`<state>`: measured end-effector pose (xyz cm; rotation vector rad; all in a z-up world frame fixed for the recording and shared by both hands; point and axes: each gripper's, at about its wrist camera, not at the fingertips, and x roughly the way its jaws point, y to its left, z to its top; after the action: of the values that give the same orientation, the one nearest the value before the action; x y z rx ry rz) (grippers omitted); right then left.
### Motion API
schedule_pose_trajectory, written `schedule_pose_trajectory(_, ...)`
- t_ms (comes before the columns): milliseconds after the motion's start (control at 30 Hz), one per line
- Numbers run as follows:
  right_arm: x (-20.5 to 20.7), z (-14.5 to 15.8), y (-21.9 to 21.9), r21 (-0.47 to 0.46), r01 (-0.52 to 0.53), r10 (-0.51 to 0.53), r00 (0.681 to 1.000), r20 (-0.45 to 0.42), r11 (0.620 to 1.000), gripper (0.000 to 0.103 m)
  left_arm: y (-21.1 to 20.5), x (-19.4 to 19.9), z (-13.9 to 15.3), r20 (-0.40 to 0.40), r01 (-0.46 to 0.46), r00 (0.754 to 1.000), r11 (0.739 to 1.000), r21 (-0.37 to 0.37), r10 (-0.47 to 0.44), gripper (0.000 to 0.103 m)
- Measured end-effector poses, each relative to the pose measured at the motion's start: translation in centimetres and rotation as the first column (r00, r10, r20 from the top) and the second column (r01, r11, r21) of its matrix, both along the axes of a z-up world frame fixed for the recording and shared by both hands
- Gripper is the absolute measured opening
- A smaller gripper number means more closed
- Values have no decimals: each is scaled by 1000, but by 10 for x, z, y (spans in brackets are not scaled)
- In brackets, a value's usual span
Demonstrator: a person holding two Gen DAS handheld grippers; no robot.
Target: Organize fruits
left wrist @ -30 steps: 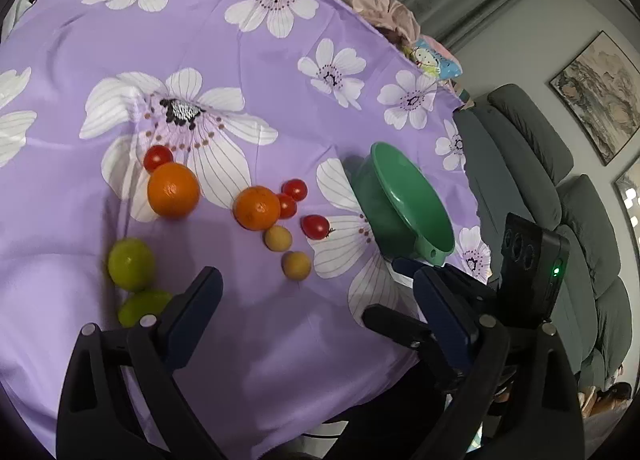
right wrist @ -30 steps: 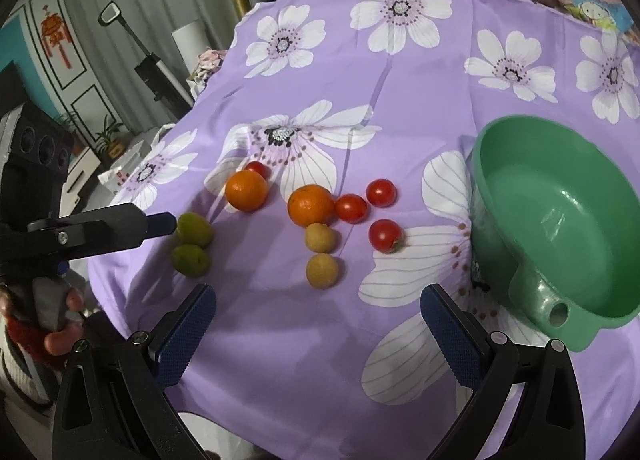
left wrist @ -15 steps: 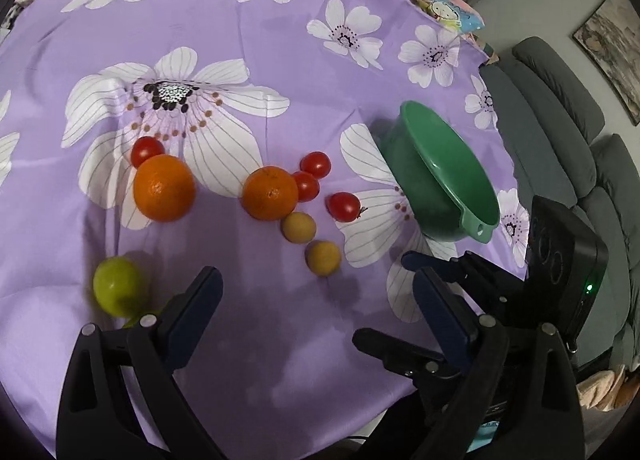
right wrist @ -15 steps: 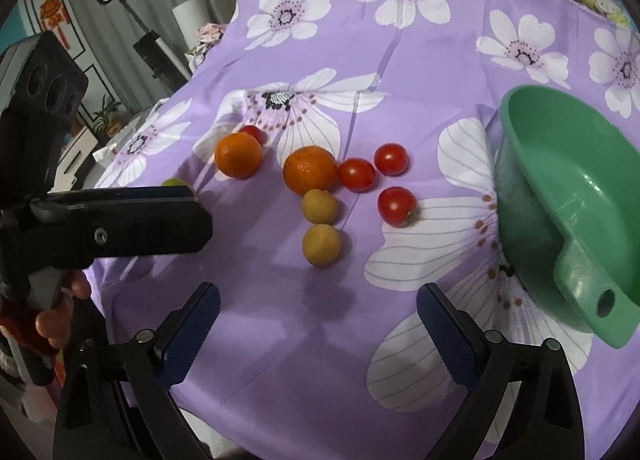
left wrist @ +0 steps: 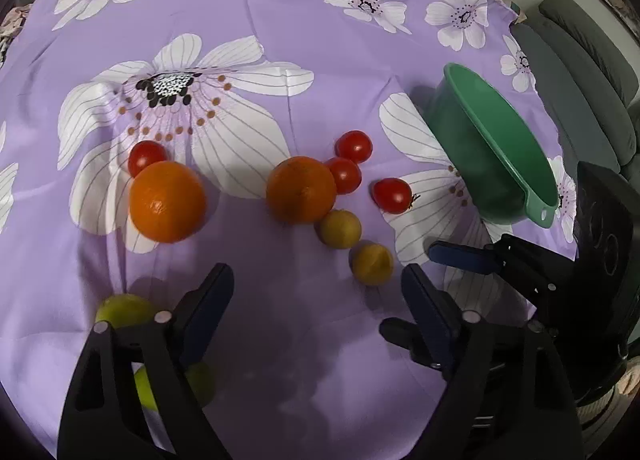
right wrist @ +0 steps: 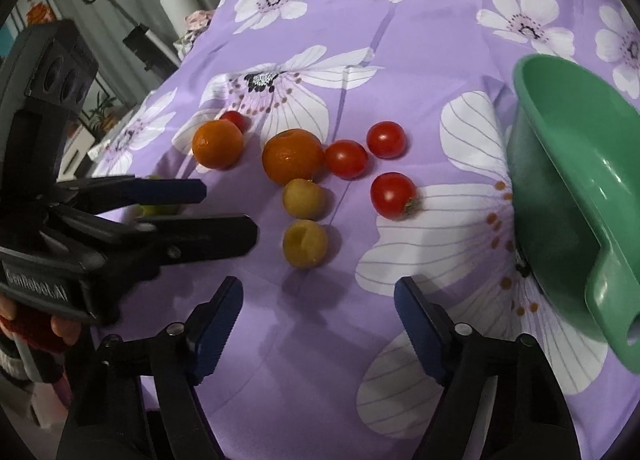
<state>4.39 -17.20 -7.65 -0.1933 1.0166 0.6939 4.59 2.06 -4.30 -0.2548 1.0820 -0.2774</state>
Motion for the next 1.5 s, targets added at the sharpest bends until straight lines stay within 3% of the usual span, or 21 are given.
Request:
schedule_pose_trajectory(100,3,1,2,-12,-3,3,1000,8,1000,76,2,3,2,8,-3,1000,1000,-9,3,81)
schedule_pose_trajectory(233,6,3,4,2,-17,17,1000,3,1000,63,2,10,1,-2,1,1000,999,-47,-1,75)
schedule_pose_trajectory(433,6,-1,12,-26,-50,50,999,5,998,60,-3,15,-2,-15,10,1000,997,-70,-11,65)
schedule_pose_trajectory(667,12,-2,15,-17,-57,57,998,-5,998,54,-9,22,-2,-6,27,1000,998,-59,-27,64)
schedule_pose_trajectory(833,14,-1,18,-31,-70,70,998,-2,997,47,-16,26,-4,-15,59,998,996,-72,-60,51)
schedule_pose_trajectory(1000,16,-1,19,-30,-83,83,997,-5,996,42,-20,33,-9,-47,72,996,994,-82,-76,49)
schedule_pose_trajectory(1200,19,-2,24,-49,-104,104,995,3,993,36,-17,42,-14,-70,37,997,995,-96,-44,45)
schedule_pose_trajectory(1400,20,-3,32,-73,-128,130,991,18,989,35,-16,48,-15,-75,15,997,995,-102,-22,26)
schedule_pose_trajectory(1500,22,-3,34,-62,-145,145,989,10,988,29,-12,47,-16,-75,4,997,994,-110,-13,26)
